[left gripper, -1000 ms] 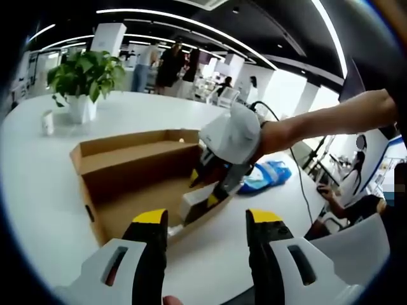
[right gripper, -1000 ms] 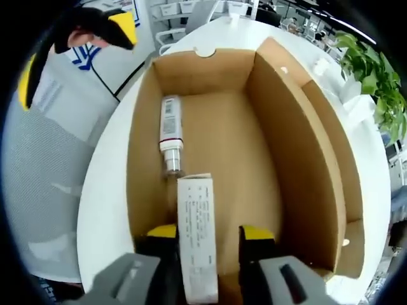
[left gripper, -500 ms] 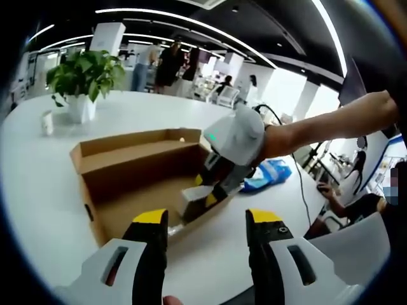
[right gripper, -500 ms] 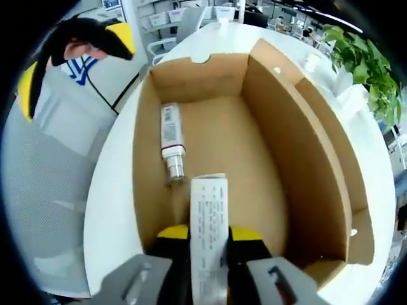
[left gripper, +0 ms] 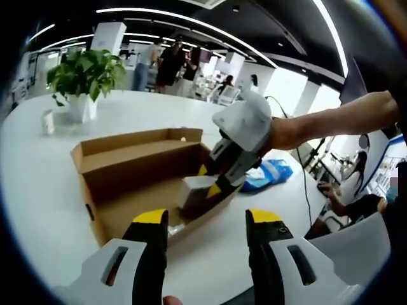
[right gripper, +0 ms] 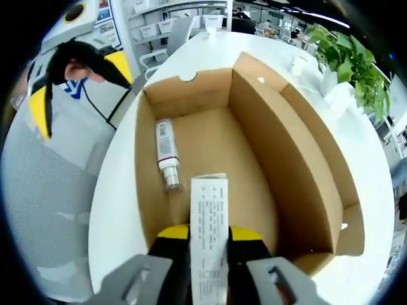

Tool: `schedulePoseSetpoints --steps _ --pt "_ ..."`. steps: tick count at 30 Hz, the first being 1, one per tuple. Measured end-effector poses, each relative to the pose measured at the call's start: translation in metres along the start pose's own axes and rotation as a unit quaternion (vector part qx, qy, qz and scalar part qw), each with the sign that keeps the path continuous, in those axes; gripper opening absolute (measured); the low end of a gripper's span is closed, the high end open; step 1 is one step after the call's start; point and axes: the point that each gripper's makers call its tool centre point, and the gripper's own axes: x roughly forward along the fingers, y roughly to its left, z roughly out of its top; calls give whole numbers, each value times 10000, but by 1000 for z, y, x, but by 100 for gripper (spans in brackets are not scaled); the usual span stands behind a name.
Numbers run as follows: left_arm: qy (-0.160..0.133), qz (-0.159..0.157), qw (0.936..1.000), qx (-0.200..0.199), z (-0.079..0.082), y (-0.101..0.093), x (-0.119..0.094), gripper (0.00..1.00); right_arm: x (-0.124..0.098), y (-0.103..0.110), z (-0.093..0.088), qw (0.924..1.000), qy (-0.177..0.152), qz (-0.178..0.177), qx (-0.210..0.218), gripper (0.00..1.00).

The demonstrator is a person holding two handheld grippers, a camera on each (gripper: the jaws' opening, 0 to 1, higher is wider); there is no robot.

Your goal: Operate the shoe box by opening the lid, removing the specified soft item, and placing it in the target area until the item is outside and the box remains undamaged.

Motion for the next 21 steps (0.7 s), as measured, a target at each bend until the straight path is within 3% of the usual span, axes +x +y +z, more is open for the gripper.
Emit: schedulePoseSetpoints --steps 21 --pt "58 8 10000 -15 -2 -2 0 50 -34 -15 25 9992 -239 -268 -199 17"
